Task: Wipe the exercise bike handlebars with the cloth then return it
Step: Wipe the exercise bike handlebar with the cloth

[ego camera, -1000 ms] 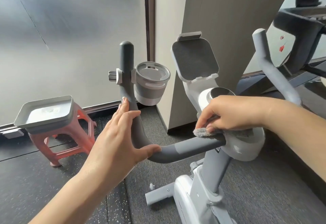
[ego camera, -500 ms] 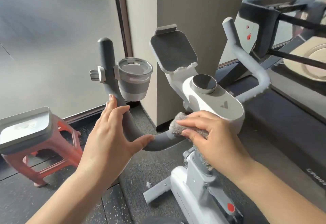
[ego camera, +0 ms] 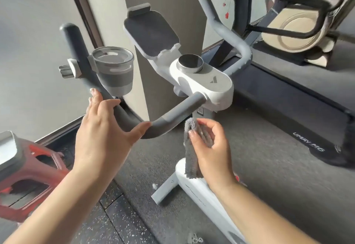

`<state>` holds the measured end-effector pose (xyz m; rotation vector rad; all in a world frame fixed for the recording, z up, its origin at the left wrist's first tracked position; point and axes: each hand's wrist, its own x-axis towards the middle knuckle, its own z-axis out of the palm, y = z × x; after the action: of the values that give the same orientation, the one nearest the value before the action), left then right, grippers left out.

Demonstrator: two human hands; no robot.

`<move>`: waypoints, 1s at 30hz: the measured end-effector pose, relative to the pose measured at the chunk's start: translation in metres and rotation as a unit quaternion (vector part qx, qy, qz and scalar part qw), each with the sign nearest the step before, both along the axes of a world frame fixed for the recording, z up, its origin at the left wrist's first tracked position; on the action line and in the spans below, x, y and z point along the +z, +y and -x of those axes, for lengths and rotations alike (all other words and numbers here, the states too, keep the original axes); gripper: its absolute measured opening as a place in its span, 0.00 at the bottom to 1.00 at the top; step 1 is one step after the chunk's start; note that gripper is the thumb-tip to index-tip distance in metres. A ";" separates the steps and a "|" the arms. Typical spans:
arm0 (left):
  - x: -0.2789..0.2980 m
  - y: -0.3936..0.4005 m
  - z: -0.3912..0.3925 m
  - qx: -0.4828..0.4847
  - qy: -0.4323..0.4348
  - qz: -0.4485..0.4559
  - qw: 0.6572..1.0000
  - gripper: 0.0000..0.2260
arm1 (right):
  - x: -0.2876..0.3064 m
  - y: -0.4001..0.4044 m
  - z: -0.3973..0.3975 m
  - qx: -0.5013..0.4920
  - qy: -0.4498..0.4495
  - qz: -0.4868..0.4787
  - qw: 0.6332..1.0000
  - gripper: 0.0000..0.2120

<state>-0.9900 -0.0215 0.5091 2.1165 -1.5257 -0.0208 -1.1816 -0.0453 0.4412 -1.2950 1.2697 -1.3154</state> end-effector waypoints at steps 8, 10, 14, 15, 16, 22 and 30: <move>-0.001 -0.003 0.000 0.010 0.000 -0.009 1.000 0.37 | 0.010 -0.038 -0.010 -0.110 -0.064 -0.025 0.992 0.09; -0.001 -0.003 0.001 0.014 -0.002 -0.013 1.000 0.36 | 0.007 -0.041 -0.014 -0.113 -0.060 -0.022 0.992 0.11; 0.000 -0.003 0.003 0.016 -0.007 -0.006 1.000 0.33 | -0.006 -0.032 -0.018 -0.046 -0.053 -0.055 0.996 0.08; 0.000 -0.003 0.003 0.018 -0.006 -0.006 1.000 0.33 | -0.005 -0.032 -0.017 -0.043 -0.055 -0.055 0.996 0.08; 0.000 -0.003 0.003 0.020 -0.004 -0.006 1.000 0.33 | -0.003 -0.035 -0.014 -0.052 -0.065 -0.058 0.995 0.07; -0.001 -0.004 0.002 0.027 0.000 -0.014 1.000 0.33 | 0.007 -0.046 -0.007 -0.069 -0.100 -0.075 0.990 0.05; -0.002 -0.001 0.000 0.013 -0.020 -0.002 1.000 0.31 | 0.008 -0.043 -0.007 -0.046 -0.131 -0.110 0.984 0.08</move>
<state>-0.9901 -0.0223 0.5073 2.1513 -1.5210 0.0274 -1.1749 -0.0878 0.4493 -0.8890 1.2594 -1.3196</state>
